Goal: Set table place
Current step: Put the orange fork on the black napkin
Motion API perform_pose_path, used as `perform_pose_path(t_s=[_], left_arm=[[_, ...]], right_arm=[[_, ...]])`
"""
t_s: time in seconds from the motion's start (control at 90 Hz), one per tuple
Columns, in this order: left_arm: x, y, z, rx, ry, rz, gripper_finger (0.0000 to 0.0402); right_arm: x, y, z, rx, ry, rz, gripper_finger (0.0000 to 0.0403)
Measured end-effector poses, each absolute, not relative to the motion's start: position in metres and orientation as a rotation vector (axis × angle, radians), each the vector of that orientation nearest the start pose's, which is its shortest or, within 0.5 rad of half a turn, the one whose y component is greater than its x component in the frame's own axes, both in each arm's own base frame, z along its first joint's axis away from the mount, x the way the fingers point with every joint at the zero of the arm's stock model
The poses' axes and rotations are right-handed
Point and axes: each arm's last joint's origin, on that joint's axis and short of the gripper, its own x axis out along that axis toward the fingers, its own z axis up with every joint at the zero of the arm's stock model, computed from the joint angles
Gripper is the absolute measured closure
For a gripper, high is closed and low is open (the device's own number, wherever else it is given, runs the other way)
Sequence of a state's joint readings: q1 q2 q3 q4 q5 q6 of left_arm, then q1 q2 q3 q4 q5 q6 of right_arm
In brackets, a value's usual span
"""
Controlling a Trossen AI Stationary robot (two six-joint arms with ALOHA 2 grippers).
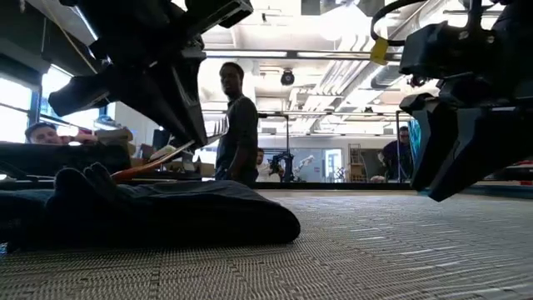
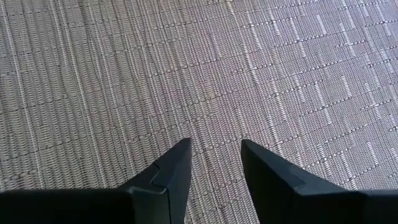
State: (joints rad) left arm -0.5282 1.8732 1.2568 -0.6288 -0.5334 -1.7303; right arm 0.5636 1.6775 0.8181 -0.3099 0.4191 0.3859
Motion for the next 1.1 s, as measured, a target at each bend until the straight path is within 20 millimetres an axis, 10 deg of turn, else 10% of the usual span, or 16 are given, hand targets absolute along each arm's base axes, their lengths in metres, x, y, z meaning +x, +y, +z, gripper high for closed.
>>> perform_pose_path(t_s=[1.1], left_arm=[[0.312,-0.172,0.148,-0.951,0.629,1.057,0.0372]], right_arm=[[0.252,0.145,0.133,-0.187,1.023,-0.081,0.0277]])
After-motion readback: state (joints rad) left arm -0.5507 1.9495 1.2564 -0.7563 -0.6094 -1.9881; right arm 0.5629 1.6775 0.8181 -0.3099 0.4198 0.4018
